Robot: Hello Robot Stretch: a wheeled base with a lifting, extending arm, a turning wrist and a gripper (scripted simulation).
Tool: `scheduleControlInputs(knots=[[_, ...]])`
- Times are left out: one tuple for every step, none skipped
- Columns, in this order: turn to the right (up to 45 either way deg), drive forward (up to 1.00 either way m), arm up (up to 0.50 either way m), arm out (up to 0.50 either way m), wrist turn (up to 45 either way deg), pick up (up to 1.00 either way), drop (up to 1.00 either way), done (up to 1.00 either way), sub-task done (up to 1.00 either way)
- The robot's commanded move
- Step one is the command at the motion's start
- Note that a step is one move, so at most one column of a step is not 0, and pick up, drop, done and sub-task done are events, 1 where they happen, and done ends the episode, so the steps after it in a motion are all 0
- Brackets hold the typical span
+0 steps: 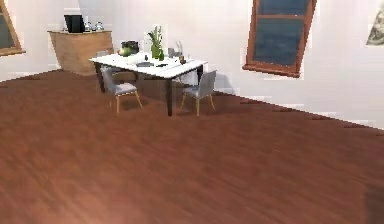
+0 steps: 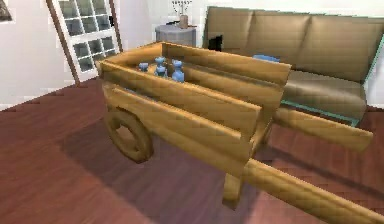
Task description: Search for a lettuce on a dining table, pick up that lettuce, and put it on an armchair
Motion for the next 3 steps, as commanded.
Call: scheduleControlInputs(knots=[[0.0, 1.00, 0.00, 0.00, 0.0, 0.00, 0.00, 0.00, 0.00], [3.0, 0.00, 0.00, 0.00, 0.0, 0.00, 0.00, 0.00, 0.00], [0.0, 0.80, 0.00, 0.00, 0.0, 0.00, 0.00, 0.00, 0.00]])
